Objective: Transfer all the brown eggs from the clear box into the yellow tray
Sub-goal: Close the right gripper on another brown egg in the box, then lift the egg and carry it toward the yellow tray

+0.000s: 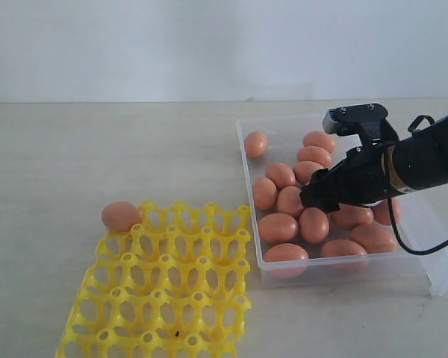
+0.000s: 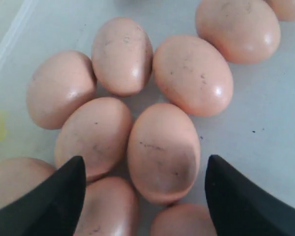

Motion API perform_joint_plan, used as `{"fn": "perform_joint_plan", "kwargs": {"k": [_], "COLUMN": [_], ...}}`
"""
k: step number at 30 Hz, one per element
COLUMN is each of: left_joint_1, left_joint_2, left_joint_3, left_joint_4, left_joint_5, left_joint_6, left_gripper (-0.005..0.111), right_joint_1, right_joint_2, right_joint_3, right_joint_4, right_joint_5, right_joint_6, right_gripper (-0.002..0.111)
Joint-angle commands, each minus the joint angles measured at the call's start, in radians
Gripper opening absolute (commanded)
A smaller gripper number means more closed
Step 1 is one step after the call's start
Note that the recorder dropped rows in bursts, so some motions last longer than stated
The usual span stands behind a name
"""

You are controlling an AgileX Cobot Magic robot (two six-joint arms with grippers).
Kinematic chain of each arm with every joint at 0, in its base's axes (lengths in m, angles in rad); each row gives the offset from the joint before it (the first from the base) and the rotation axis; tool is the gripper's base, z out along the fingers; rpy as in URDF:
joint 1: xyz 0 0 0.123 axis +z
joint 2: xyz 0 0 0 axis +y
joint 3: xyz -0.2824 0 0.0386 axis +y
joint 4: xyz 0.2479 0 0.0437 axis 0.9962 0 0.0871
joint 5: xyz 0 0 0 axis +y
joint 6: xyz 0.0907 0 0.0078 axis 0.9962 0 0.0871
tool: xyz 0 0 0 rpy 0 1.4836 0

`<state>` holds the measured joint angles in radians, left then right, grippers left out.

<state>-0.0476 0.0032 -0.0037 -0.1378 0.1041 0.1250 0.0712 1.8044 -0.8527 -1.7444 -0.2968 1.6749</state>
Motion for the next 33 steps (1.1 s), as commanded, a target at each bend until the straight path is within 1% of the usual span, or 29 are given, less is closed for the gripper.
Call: {"fn": "perform_joint_plan", "kwargs": {"k": [1, 3, 8, 9, 10, 11, 12, 13, 14, 16, 17, 22, 28, 30, 31, 33], "left_joint_1": [0.003, 0.003, 0.003, 0.003, 0.003, 0.003, 0.003, 0.003, 0.003, 0.003, 0.003, 0.003, 0.003, 0.003, 0.003, 0.003], "left_joint_2": [-0.003, -0.003, -0.003, -0.003, -0.003, -0.003, -0.003, -0.003, -0.003, -0.003, -0.003, -0.003, -0.003, -0.003, -0.003, -0.003], "left_joint_3": [0.004, 0.004, 0.004, 0.004, 0.004, 0.004, 0.004, 0.004, 0.004, 0.004, 0.004, 0.004, 0.004, 0.004, 0.004, 0.004], "left_joint_4": [0.000, 0.000, 0.000, 0.000, 0.000, 0.000, 0.000, 0.000, 0.000, 0.000, 0.000, 0.000, 0.000, 0.000, 0.000, 0.000], "left_joint_5": [-0.001, -0.001, -0.001, -0.001, -0.001, -0.001, -0.001, -0.001, -0.006, -0.006, -0.004, -0.004, -0.004, -0.004, -0.004, -0.004], "left_joint_6": [0.003, 0.003, 0.003, 0.003, 0.003, 0.003, 0.003, 0.003, 0.003, 0.003, 0.003, 0.003, 0.003, 0.003, 0.003, 0.003], "left_gripper": [0.004, 0.004, 0.004, 0.004, 0.004, 0.004, 0.004, 0.004, 0.004, 0.004, 0.004, 0.004, 0.004, 0.004, 0.004, 0.004], "right_joint_1": [-0.001, -0.001, -0.001, -0.001, -0.001, -0.001, -0.001, -0.001, -0.001, -0.001, -0.001, -0.001, -0.001, -0.001, -0.001, -0.001], "right_joint_2": [0.021, 0.044, 0.095, 0.100, 0.102, 0.102, 0.102, 0.102, 0.102, 0.102, 0.102, 0.057, -0.094, -0.149, -0.168, -0.202], "right_joint_3": [0.004, 0.004, -0.048, -0.055, -0.057, -0.057, -0.057, -0.057, -0.057, -0.057, -0.057, -0.057, -0.057, -0.057, -0.057, -0.052], "right_joint_4": [0.000, 0.000, 0.000, 0.000, 0.000, 0.000, 0.000, 0.000, 0.000, 0.000, 0.000, 0.000, 0.016, 0.076, 0.125, 0.340], "right_joint_5": [0.076, 0.023, 0.020, 0.012, 0.010, 0.008, -0.002, -0.016, -0.040, -0.066, -0.081, -0.137, -0.025, -0.037, -0.064, -0.183], "right_joint_6": [-0.020, -0.017, -0.027, -0.029, -0.029, -0.035, -0.035, -0.037, -0.056, -0.072, -0.075, -0.075, -0.075, -0.110, -0.167, -0.389], "right_gripper": [0.061, 0.061, 0.060, 0.059, 0.053, 0.045, 0.035, 0.026, 0.014, 0.002, 0.000, 0.000, 0.000, 0.000, 0.000, 0.000]}}
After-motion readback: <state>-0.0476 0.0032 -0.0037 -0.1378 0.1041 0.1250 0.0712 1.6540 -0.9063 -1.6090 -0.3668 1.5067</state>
